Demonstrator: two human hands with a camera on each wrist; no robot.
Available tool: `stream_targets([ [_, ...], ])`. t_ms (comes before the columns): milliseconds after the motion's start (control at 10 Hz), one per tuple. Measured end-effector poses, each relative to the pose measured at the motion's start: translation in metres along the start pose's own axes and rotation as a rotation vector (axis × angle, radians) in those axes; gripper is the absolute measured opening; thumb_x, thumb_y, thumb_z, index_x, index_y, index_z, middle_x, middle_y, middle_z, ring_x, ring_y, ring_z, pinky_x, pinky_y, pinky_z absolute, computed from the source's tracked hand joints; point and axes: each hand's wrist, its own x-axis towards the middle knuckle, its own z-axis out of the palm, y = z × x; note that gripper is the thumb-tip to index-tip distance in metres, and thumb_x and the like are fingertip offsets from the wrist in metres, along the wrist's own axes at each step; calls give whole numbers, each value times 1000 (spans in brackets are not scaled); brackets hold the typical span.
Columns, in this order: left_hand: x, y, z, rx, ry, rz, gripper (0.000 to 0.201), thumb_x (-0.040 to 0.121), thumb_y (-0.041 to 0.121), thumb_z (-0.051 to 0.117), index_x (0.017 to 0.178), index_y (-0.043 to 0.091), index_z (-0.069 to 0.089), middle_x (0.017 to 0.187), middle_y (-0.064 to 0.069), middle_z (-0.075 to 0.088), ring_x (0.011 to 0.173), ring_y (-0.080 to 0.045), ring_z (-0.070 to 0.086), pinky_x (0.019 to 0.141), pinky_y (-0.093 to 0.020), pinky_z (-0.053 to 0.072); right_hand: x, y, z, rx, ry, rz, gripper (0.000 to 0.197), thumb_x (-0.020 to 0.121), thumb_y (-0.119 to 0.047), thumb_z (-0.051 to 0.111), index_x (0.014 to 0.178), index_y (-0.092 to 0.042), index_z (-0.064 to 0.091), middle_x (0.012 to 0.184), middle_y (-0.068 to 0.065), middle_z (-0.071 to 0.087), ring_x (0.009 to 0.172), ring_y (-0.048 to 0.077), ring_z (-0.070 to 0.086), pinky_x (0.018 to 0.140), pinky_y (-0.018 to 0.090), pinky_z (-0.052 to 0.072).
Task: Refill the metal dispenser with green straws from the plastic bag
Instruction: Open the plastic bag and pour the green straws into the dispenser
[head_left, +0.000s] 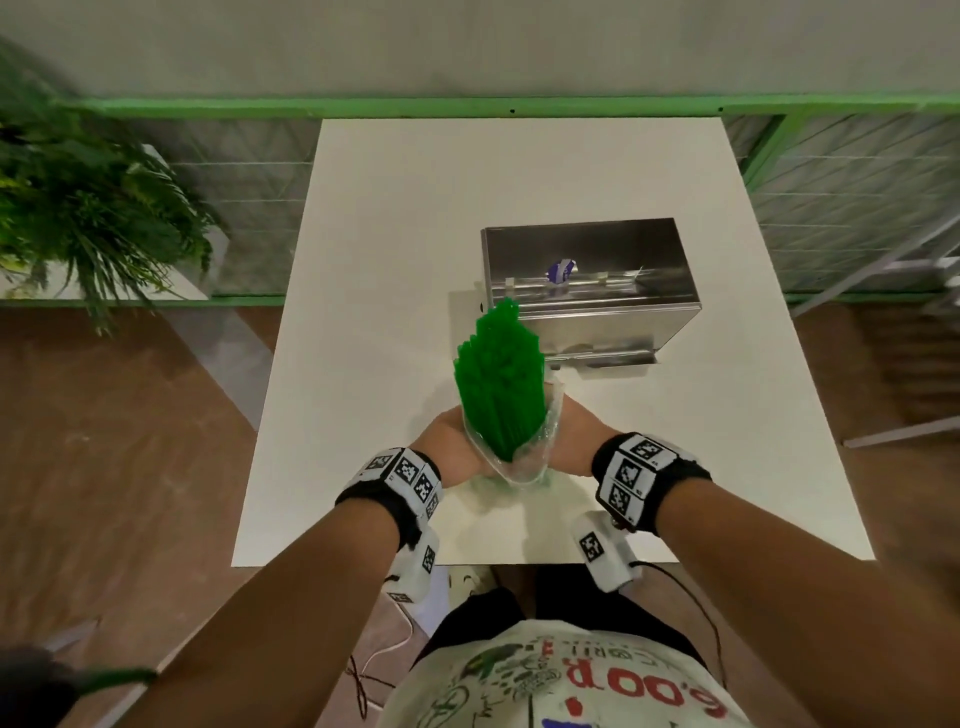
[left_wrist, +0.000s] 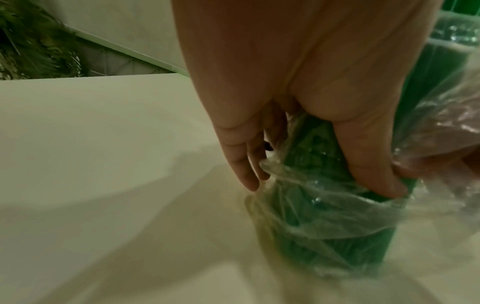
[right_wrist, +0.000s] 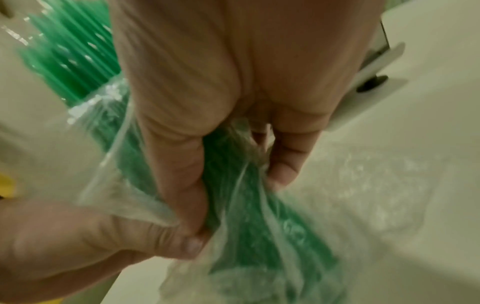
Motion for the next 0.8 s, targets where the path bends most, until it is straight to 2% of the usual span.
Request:
stream_targets([
  [100,-17,28,-5,232,-70,57,62,70,15,89,126,20,63,120,3,67,115,-15,61,107,-33,48,-3,-25,-12,-48,-81,-87,15,93,6,58,93,6,74,77,16,66,68,32,56,67,36,55],
  [200,-23,59,-16,221,-59,175,76,59,11,95,126,27,63,117,12,72,114,0,64,108,-30,51,-9,-38,-25,73,-25,-132,18,88,-2,69,104,7,66,91,26,67,77,36,64,72,36,60],
  [300,-32,90,-41,134,45,202,97,52,22,101,136,23,54,124,6,72,116,-9,68,103,-36,55,-15,-54,-28,376,4,-139,44,77,-15,83,120,-14,69,117,12,72,109,35,67,91,52,53],
  [400,-46,123,-54,91,82,210,68,63,24,98,122,24,65,113,4,77,103,-12,75,89,-32,61,-17,-64,-31,603,66,-66,68,73,-33,85,130,-8,61,128,17,67,114,36,64,104,58,46],
  [500,-56,145,-52,96,-33,168,45,74,20,90,112,27,69,107,5,79,99,-12,76,89,-33,59,-19,-65,-30,665,72,-8,76,74,-51,81,135,-12,58,131,18,65,116,35,65,104,50,49],
  [600,-50,152,-50,187,-52,105,47,72,33,91,113,26,70,107,4,79,100,-15,76,97,-41,57,-22,-59,-26,791,115,-8,71,77,-50,80,135,-16,58,128,13,68,120,33,63,103,51,49],
  [700,-41,158,-46,373,-20,118,44,71,44,90,108,29,73,104,5,79,98,-14,75,98,-43,57,-26,-55,-22,917,217,18,67,78,-44,81,134,-15,59,123,12,71,115,30,67,94,45,56],
  [800,-33,172,-38,567,30,131,48,76,45,87,111,25,61,109,5,72,98,-15,71,96,-42,57,-29,-56,-19,1068,310,32,65,78,-39,83,131,-10,61,116,10,73,91,25,75,63,31,60],
])
